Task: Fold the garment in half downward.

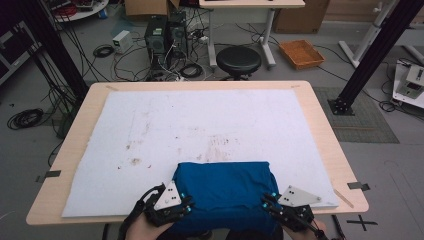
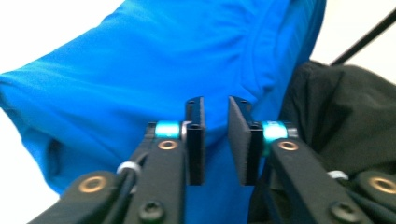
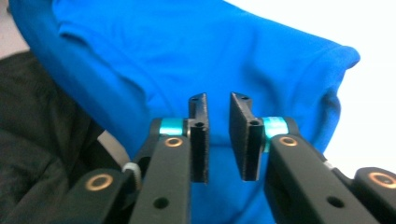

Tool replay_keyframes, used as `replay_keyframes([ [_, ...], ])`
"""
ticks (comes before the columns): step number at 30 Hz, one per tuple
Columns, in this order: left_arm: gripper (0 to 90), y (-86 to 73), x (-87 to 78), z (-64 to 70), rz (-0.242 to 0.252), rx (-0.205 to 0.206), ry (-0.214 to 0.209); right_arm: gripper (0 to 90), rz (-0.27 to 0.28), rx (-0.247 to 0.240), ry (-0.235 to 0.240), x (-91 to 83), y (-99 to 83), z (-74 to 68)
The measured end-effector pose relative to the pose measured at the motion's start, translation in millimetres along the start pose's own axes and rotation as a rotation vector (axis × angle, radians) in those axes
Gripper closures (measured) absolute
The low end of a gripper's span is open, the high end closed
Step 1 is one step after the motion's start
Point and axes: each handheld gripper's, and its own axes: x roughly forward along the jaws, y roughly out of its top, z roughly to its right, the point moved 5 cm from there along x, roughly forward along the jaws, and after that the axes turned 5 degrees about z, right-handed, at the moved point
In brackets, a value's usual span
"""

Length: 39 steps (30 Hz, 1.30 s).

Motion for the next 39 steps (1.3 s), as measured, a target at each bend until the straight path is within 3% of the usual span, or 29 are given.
replay_keyframes([
  [5, 60.8, 16.6, -1.5, -31.5, 0.078, -0.087, 0.098, 62.5, 0.061, 0.104, -0.055, 4.3, 17.5, 32.3],
  [11, 55.0, 26.7, 12.2, -77.0, 0.082, -0.191, 0.201, 56.8, 0.062, 0.238, -0.102, 28.6, 35.6, 77.5],
  [15, 53.9, 19.6, 27.0, -101.0, 0.039, -0.287, 0.207, 52.6, 0.007, 0.313, -0.081, 50.3, 35.9, 92.6],
  [19, 54.6, 8.1, 36.6, -106.8, -0.029, -0.339, 0.186, 55.3, -0.087, 0.341, -0.047, 69.1, 26.1, 97.2],
  [22, 63.6, 1.2, 38.4, -103.2, -0.054, -0.347, 0.158, 66.0, -0.113, 0.353, -0.006, 75.2, 18.1, 98.0],
  [23, 65.4, 0.4, 37.5, -101.9, -0.045, -0.343, 0.160, 73.7, -0.103, 0.346, -0.003, 74.3, 17.3, 97.9],
  [26, 77.4, -0.2, 35.6, -99.6, -0.039, -0.339, 0.136, 82.3, -0.090, 0.310, 0.015, 70.7, 17.3, 93.4],
  [32, 83.2, 2.7, 36.1, -102.0, -0.035, -0.308, 0.127, 84.7, -0.051, 0.268, -0.014, 64.7, 21.4, 91.9],
  [39, 83.5, 21.5, 41.0, -126.9, -0.022, -0.247, 0.154, 84.8, -0.039, 0.258, -0.035, 76.5, 40.7, 109.8],
])
